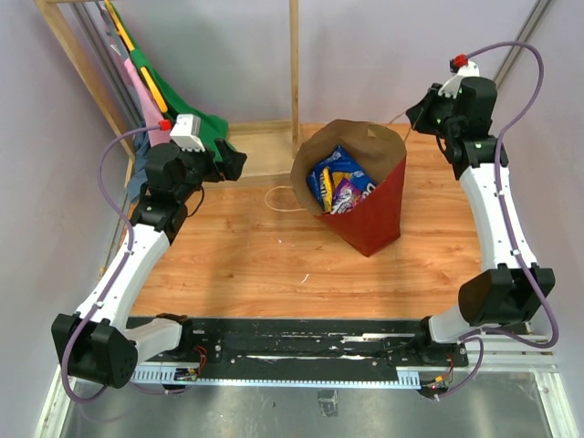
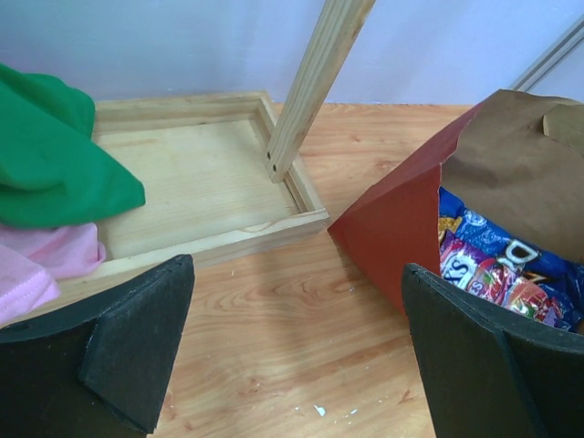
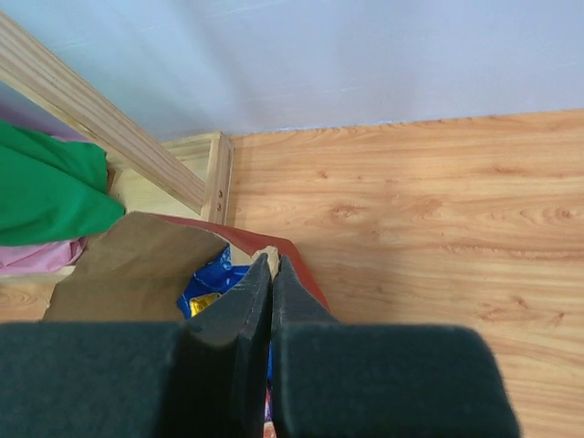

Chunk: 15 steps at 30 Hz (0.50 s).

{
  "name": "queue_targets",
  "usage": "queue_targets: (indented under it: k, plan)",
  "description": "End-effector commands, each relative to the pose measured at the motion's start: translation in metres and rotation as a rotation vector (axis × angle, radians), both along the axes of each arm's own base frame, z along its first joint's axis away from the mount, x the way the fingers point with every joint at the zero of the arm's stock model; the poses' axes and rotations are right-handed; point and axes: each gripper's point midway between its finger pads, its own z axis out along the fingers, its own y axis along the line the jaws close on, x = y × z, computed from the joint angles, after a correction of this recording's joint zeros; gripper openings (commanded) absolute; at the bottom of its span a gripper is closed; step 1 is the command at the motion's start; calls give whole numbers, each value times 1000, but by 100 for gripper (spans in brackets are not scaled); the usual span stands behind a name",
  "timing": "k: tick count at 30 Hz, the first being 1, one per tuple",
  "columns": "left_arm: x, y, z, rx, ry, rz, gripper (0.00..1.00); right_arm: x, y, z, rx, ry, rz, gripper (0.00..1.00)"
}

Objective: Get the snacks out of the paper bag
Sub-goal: Adjust the paper bag at the center of the board.

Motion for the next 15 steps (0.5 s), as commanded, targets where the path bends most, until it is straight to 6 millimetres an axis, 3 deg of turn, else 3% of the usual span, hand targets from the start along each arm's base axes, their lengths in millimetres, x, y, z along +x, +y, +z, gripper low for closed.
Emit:
queue_targets:
  k: [1,8,12,15]
  plan:
    - [1,-2,0,0,-5,-16,100,-3,1,90,-37,-247,43,1]
    - [2,-10,-3,-20,11,-57,100,-1,12,103,-146,-264,49,1]
    - [3,-12,-3,-27,13,-62,100,-9,9,118,-172,-304,18,1]
    - [3,-14,-3,-36,16,-75,100,-21,18,127,-221,-335,22,1]
